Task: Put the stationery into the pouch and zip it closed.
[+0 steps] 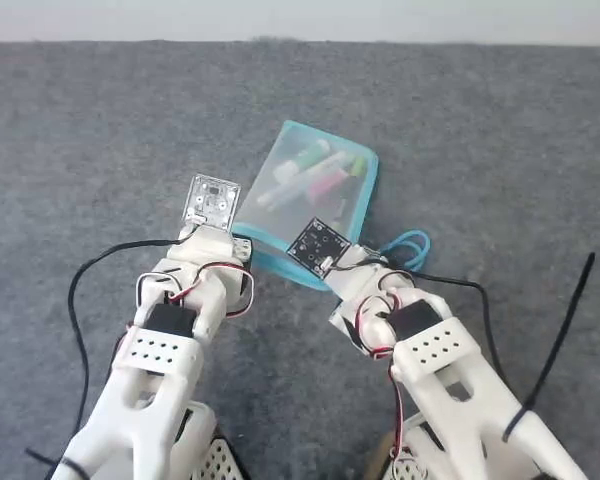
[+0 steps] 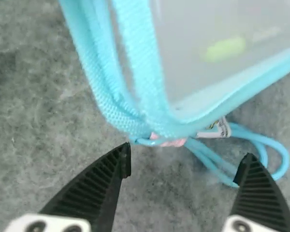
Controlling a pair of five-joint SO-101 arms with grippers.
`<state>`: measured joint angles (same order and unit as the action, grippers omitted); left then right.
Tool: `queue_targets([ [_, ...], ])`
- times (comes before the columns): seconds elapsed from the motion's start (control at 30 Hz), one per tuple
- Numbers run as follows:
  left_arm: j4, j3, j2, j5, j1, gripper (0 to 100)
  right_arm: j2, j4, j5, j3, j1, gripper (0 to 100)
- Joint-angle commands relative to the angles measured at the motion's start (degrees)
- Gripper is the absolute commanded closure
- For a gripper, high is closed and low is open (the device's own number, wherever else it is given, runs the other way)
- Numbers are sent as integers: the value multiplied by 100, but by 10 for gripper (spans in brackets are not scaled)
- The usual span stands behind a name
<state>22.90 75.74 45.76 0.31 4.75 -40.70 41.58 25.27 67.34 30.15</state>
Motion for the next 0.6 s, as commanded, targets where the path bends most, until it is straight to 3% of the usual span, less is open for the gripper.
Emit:
queue_targets([
  [0.0,-114,-198,0,123,-79,984,338,-295,70,-70,13,659],
  [0.4,-105,-189,0,123,-88,984,2396,-251,-352,-1424,-505,659],
  [0.57,-105,-189,0,123,-88,984,2466,-629,-633,-1433,-268,660],
])
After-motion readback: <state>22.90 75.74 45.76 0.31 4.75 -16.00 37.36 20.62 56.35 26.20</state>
